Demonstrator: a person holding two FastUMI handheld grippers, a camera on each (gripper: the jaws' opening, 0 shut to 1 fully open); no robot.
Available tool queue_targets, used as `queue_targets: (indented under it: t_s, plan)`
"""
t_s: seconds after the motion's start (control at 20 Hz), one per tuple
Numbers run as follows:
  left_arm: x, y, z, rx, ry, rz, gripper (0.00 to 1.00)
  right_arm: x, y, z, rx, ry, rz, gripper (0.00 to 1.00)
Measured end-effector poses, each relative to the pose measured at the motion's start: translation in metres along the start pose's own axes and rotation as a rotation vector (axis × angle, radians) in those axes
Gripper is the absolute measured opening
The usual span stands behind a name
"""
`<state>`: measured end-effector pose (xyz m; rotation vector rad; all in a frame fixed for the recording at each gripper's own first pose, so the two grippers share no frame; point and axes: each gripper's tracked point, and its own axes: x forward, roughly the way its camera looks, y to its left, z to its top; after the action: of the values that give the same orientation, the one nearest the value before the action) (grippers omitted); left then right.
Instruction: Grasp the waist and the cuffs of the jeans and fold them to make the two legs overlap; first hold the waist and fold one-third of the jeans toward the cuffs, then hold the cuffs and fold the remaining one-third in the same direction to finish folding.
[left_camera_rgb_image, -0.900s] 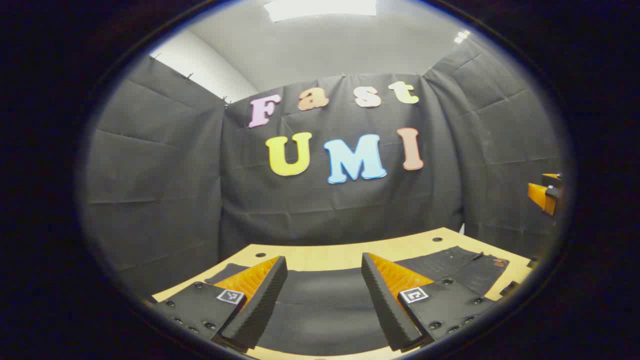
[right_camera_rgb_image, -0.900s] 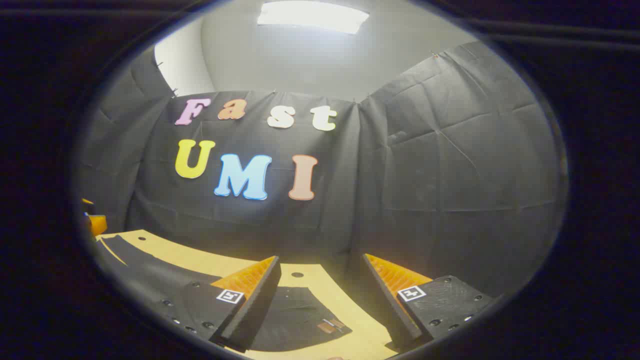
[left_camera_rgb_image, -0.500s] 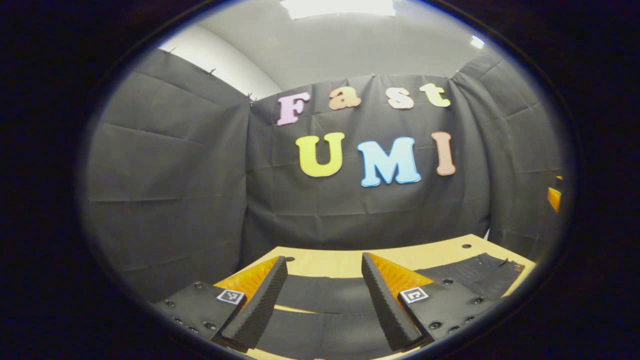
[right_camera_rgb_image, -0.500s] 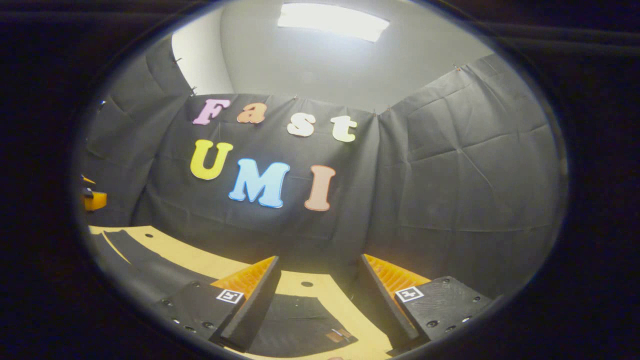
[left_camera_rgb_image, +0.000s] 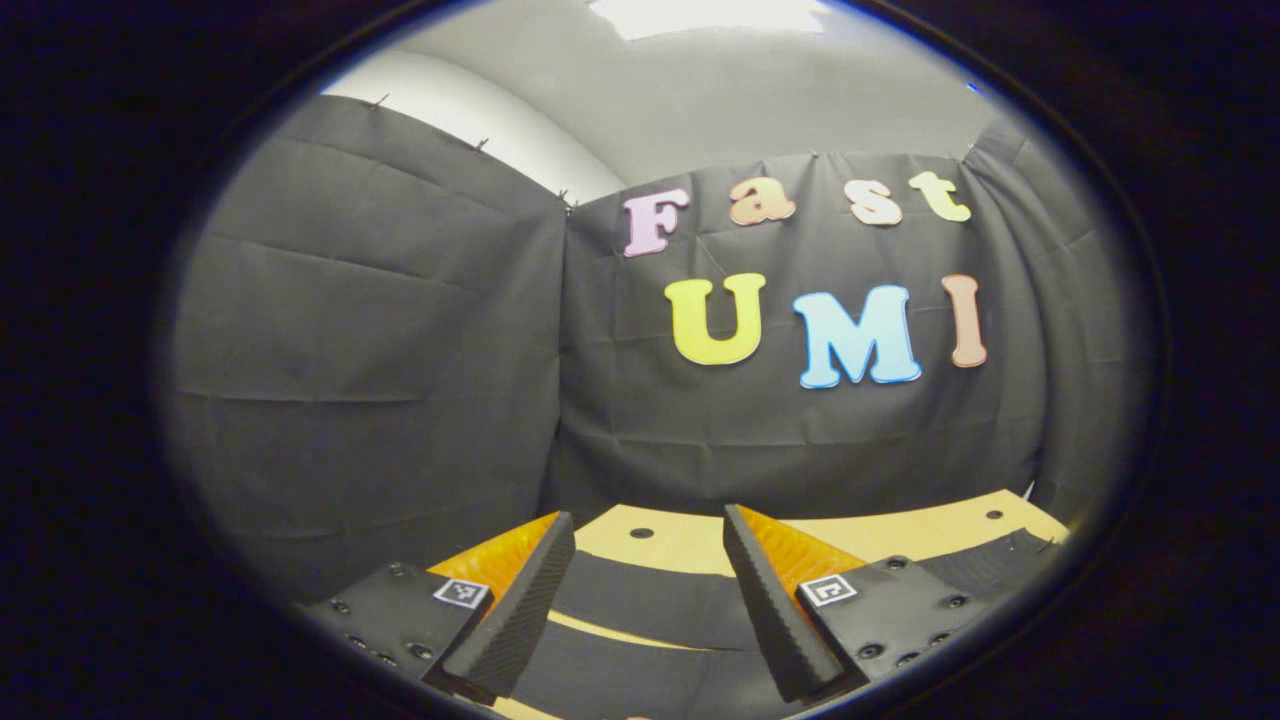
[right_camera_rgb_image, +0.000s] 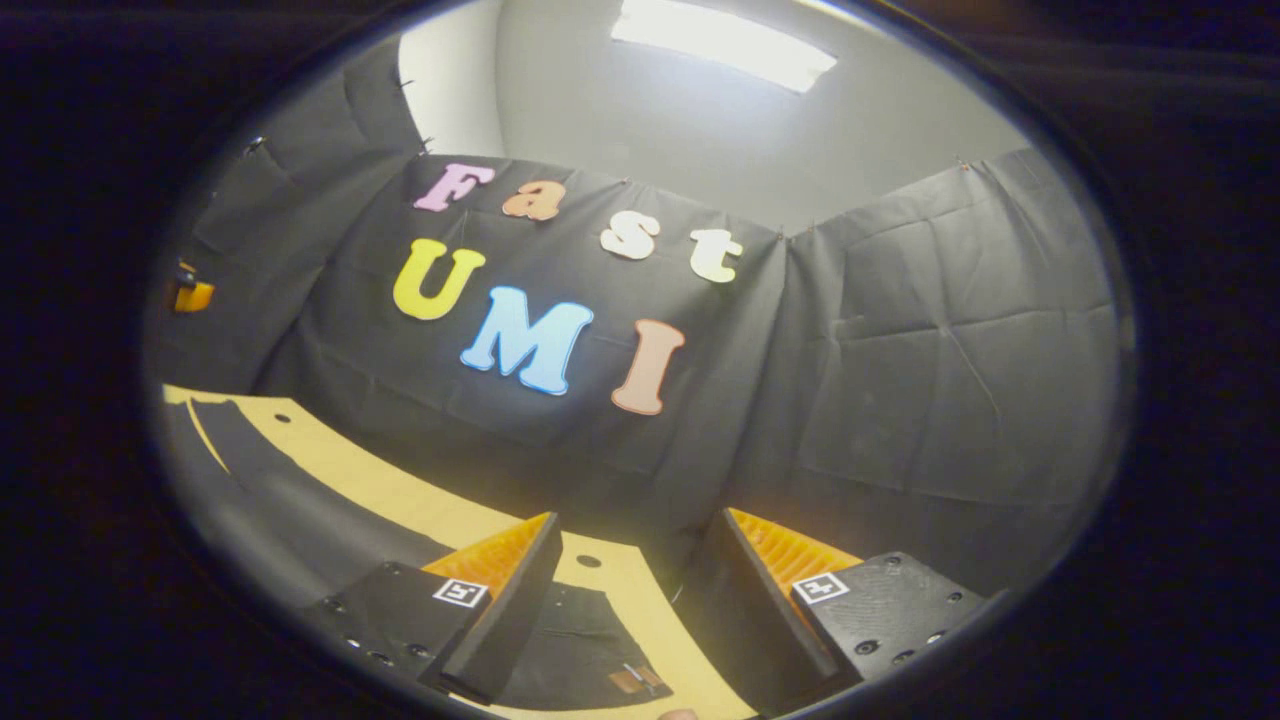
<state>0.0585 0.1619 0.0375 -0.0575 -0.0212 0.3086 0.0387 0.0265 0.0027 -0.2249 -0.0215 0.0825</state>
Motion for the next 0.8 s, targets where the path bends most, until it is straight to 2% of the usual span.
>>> queue_targets:
  t_s: [0.25,0.35,0.45,0.5,0.55,0.65,0.8]
  plan:
    - [0.017,0.029,-0.034,-0.022,0.094,0.034,0.97,0.006,0.023,-0.026,0.088,0.106,0.031,0.94]
    - [0.017,0.04,-0.054,-0.041,0.161,0.037,0.97,0.009,0.025,-0.044,0.14,0.182,0.03,0.94]
    - [0.017,0.063,-0.075,-0.062,0.226,0.075,0.97,0.01,0.025,-0.057,0.207,0.248,0.013,0.95]
    - [0.014,0.075,-0.082,-0.094,0.255,0.09,0.94,0.01,0.026,-0.064,0.236,0.281,0.004,0.94]
    - [0.011,0.087,-0.091,-0.135,0.286,0.107,0.97,0.009,0.027,-0.072,0.262,0.322,0.001,0.94]
    - [-0.002,0.114,-0.112,-0.236,0.351,0.155,0.97,0.005,0.029,-0.088,0.315,0.408,-0.007,0.94]
    - [-0.017,0.158,-0.161,-0.396,0.483,0.27,0.97,-0.001,0.034,-0.105,0.407,0.5,-0.037,0.95]
